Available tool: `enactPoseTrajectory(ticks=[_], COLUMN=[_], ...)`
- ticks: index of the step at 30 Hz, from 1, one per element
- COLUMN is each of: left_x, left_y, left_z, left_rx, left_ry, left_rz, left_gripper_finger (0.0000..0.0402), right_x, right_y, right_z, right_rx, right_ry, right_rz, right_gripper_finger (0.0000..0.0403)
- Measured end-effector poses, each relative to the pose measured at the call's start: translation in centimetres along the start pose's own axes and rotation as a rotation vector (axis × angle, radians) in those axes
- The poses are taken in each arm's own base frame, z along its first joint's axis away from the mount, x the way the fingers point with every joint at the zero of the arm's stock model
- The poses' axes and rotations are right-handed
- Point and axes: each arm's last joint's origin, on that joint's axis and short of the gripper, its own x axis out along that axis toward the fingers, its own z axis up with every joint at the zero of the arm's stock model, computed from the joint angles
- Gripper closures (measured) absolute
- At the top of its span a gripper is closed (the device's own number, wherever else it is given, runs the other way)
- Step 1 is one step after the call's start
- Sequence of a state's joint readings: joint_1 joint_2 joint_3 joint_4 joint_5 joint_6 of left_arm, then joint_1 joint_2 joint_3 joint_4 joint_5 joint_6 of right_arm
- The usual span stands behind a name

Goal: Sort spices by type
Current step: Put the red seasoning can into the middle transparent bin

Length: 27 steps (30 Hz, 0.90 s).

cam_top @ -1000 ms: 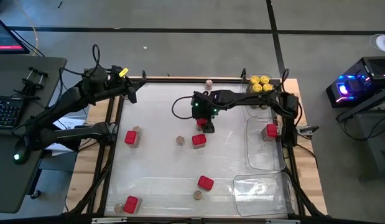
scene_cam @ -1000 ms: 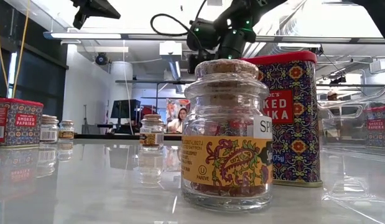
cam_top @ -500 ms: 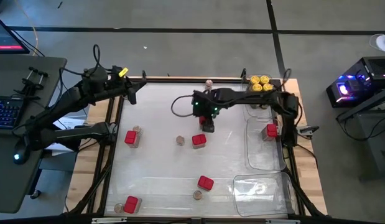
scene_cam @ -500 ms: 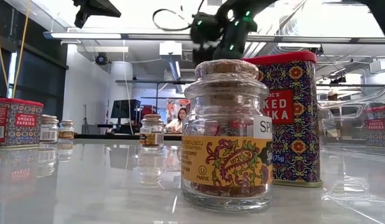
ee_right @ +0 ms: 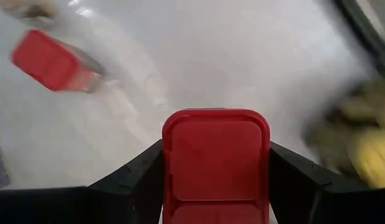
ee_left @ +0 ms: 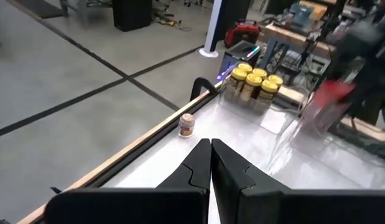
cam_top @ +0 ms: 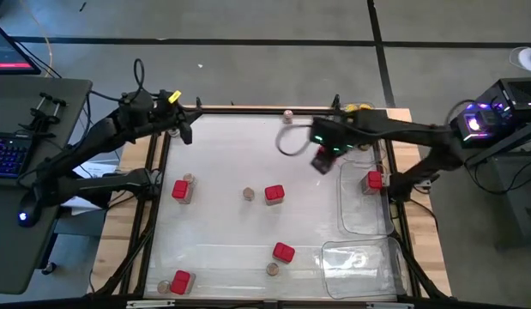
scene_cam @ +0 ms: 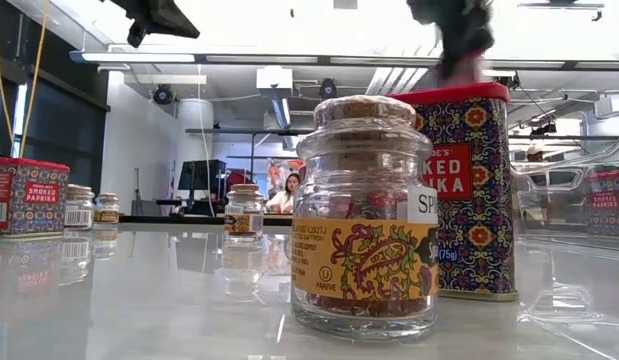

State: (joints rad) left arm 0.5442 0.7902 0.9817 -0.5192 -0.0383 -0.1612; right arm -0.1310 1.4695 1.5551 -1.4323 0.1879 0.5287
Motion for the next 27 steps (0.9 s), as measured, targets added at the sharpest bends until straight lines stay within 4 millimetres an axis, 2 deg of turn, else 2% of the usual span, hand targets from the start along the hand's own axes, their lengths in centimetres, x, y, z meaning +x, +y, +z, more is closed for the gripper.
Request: enactPoseTrajectory(ticks=[4, 7, 10, 15, 27], left_x=[0.8, 1.4, 1.8, 2.1, 2.1], left_y=[0.0, 0.0, 0.0, 0.0, -0.1], left_z=[-0.1, -0.3, -0.3, -0.4, -0.2], left_rx=[0.021, 0.030, 0.028, 0.033, 0.035], left_ry=[0.026, 0.048, 0.061, 0.069, 0.049], left_rz=[0.003, 0.006, 0.008, 0.009, 0.006], left_gripper_finger=[0.0401, 0.0401, 0.0401, 0.0401, 0.0401], right_x=[-3.4, -4.0, -2.0, 1.9, 7.8], right_y=[-0.8, -1.3, -1.8, -2.6, -2.9], right_z=[-4.2, -6.8, -9.5, -12.4, -13.3], right_rx=[0.233, 0.474, 0.643, 0.834, 0.918], right_ry=[-0.021, -0.066, 0.023, 0.080, 0.103], right_rz=[-0.047, 0.004, -0.025, -0.164, -0.264], right_gripper_finger=[0.0185, 0.0185, 0.0185, 0.0185, 0.0185])
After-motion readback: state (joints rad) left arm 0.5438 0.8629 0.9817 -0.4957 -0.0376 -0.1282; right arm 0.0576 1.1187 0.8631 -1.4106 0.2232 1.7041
